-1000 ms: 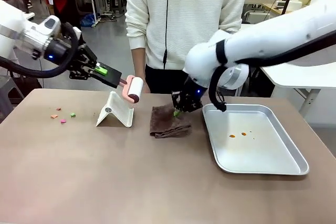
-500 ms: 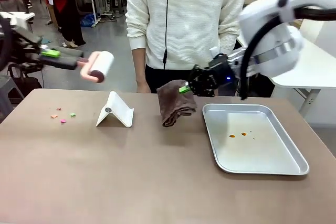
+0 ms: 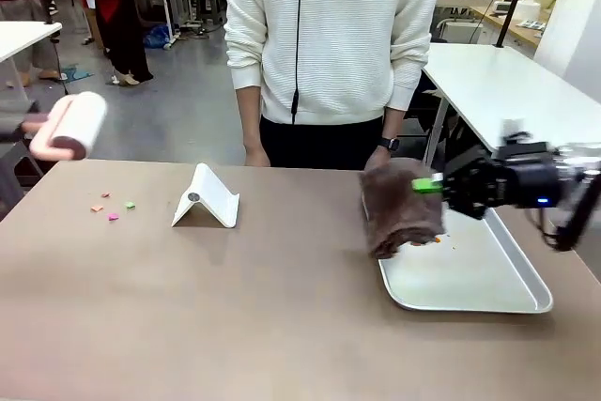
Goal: Clean the surface of the table.
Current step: Hold the Lint Roller with your left hand and the towel with your right hand, then if a person points to the right, clean the right side of the table with your right hand, and if they point to the left, clean the left side with your left hand.
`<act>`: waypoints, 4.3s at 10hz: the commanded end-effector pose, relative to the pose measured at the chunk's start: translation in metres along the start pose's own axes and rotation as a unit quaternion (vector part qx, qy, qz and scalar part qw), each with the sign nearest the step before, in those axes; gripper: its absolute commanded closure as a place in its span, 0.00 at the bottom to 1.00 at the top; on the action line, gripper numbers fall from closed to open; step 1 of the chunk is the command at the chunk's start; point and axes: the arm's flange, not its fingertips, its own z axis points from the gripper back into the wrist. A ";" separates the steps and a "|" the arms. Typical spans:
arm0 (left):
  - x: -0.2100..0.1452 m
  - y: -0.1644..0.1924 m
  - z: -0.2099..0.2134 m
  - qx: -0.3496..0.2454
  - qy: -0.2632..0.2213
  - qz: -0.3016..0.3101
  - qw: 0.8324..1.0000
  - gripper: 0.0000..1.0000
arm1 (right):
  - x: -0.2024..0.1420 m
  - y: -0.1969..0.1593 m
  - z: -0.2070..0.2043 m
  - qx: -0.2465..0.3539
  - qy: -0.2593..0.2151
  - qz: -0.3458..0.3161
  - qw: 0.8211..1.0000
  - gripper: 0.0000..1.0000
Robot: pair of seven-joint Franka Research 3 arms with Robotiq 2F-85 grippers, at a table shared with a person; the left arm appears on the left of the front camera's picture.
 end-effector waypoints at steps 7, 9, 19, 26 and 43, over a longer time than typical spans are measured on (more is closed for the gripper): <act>0.028 0.042 0.082 0.007 0.015 0.000 1.000 0.81 | -0.012 -0.046 0.154 0.076 -0.045 -0.096 0.991 1.00; 0.027 0.051 0.084 0.027 0.030 -0.001 0.999 0.81 | 0.002 -0.045 0.156 0.075 -0.051 -0.082 0.992 1.00; 0.034 0.036 0.076 0.072 0.042 -0.017 0.996 0.78 | 0.036 -0.042 0.115 0.023 0.002 -0.050 0.998 0.93; 0.038 0.040 0.077 0.061 0.037 -0.009 0.997 0.78 | 0.024 -0.040 0.115 0.029 0.002 -0.064 0.998 0.93; 0.038 0.040 0.077 0.061 0.037 -0.009 0.997 0.78 | 0.033 -0.041 0.113 0.018 0.000 -0.065 0.998 0.93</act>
